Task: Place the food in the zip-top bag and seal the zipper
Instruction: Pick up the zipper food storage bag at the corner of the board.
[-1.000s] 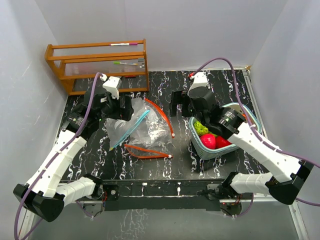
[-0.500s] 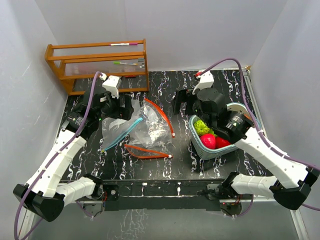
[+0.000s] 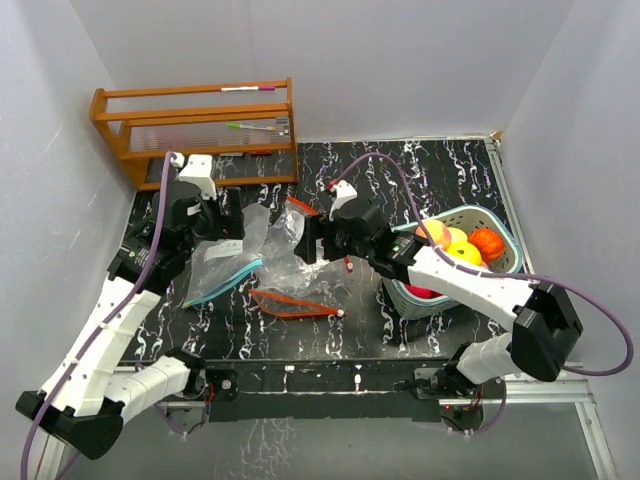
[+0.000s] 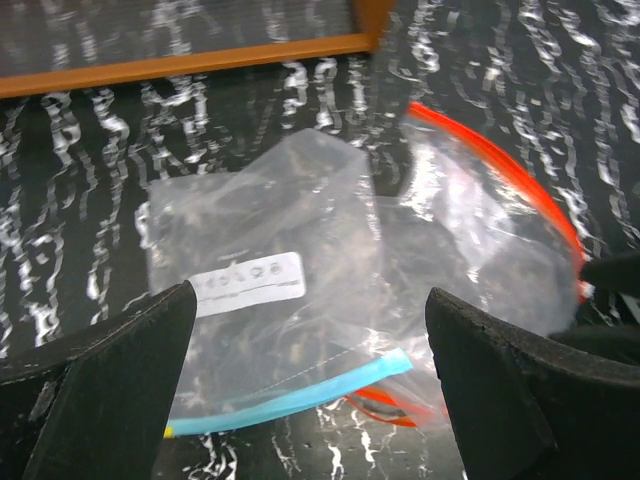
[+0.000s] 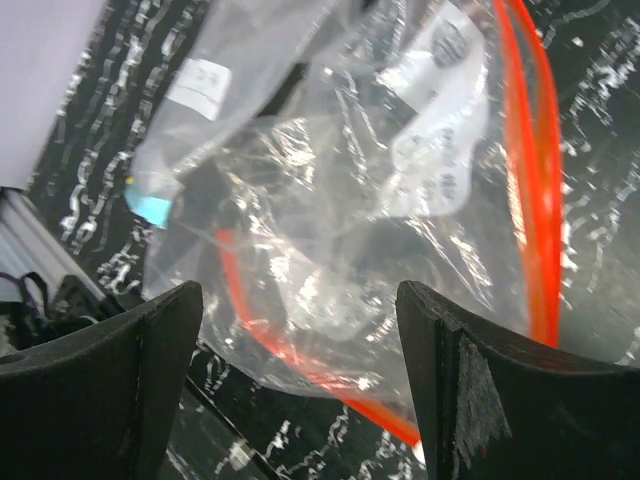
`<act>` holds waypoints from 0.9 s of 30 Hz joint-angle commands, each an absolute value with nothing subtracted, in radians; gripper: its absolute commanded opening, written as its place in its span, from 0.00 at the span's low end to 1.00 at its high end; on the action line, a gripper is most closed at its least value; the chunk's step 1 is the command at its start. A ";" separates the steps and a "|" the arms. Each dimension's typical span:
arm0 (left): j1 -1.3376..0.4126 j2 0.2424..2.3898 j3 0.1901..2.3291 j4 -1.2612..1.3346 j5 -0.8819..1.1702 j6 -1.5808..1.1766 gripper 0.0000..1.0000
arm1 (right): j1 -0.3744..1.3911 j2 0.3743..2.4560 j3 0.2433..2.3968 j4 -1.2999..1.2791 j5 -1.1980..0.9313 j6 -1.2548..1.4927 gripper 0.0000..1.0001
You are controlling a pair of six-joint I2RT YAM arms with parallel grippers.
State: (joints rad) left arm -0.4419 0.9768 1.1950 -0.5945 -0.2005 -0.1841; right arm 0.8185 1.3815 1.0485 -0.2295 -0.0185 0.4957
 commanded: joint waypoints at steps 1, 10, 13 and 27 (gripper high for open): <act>-0.444 0.955 1.212 -0.650 -0.419 -0.224 0.97 | 0.843 1.389 1.089 -0.008 -0.097 0.547 0.81; -0.443 0.924 1.360 -0.681 -0.539 -0.228 0.97 | 0.926 1.558 1.162 0.105 -0.129 0.680 0.78; -0.443 0.904 1.375 -0.648 -0.547 -0.207 0.97 | 0.944 1.669 1.202 0.127 -0.127 0.758 0.77; -0.444 0.868 1.322 -0.639 -0.490 -0.187 0.97 | 0.970 1.870 1.311 0.226 -0.099 0.877 0.65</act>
State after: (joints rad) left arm -0.4419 0.8902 1.3396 -0.6369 -0.4969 -0.2020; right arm 0.9684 1.8603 1.2442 0.1009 -0.1040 0.8375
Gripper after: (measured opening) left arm 0.972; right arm 0.706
